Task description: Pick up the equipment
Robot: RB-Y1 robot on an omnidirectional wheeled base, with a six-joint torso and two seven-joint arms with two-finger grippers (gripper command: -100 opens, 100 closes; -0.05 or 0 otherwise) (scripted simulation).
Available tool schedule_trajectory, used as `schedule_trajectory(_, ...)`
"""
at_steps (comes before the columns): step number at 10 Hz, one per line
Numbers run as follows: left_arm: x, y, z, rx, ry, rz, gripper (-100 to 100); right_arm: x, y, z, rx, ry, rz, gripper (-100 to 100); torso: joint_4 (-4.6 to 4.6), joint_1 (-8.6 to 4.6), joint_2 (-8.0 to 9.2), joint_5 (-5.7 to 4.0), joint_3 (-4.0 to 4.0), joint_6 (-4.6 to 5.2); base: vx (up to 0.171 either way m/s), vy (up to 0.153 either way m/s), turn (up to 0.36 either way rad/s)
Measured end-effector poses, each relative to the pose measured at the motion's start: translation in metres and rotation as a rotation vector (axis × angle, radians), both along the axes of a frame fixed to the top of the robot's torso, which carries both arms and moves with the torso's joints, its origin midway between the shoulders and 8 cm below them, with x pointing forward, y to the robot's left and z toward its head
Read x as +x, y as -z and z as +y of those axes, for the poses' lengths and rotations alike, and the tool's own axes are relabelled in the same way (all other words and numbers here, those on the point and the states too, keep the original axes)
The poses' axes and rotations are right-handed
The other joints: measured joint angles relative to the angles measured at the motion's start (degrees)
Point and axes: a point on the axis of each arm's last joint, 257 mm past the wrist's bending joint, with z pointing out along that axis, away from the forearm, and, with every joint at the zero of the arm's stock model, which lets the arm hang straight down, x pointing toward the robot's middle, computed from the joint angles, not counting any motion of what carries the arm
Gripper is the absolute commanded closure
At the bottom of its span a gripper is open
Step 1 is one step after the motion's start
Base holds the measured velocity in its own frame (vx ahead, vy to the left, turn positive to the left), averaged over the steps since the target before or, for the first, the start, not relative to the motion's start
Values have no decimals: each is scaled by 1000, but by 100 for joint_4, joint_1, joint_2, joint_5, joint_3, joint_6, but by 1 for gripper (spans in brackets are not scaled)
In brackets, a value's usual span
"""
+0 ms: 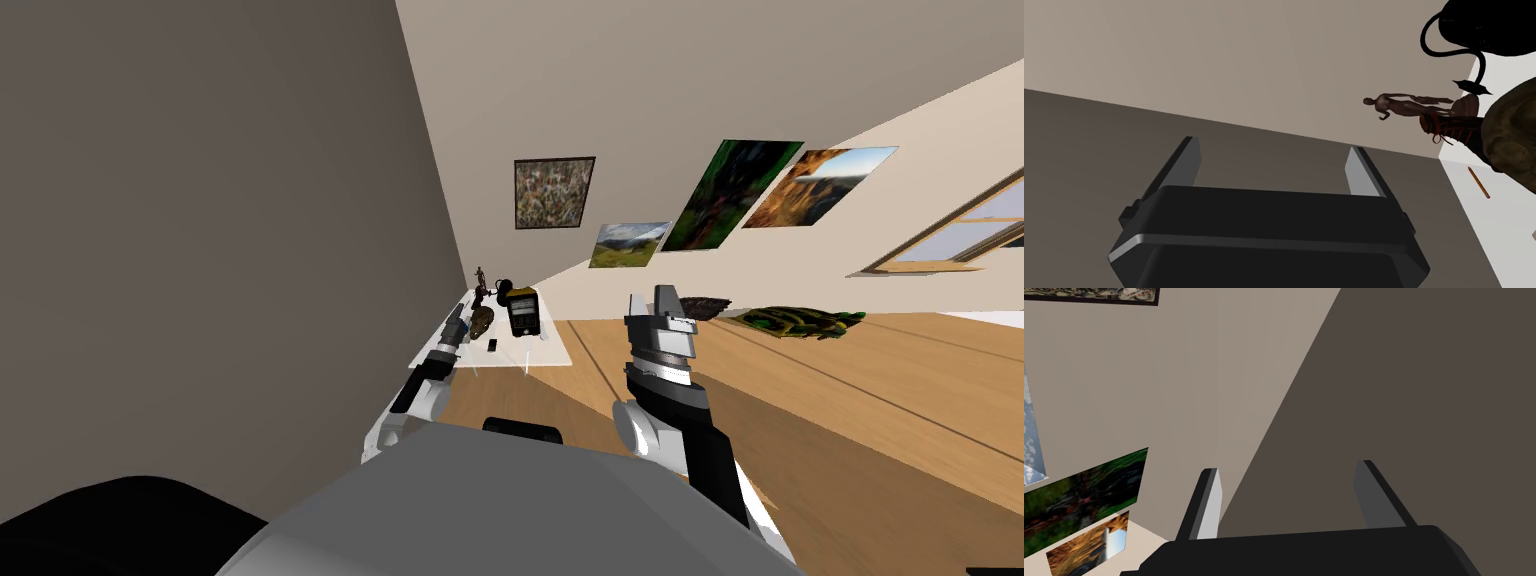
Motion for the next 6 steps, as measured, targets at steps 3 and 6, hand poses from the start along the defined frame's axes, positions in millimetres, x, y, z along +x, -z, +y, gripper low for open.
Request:
schedule_trajectory(3, 12, 34, 1, -11, 39, 119, -100, 0, 0, 0, 0, 0, 0, 0, 1, -2, 3, -1, 2, 3, -16, 32, -105)
schedule_trajectory(6, 20, 73, 0, -24, 69, 230, -100, 0, 0, 0, 0, 0, 0, 0, 1, -3, 1, -1, 1, -1, -15, 32, -156)
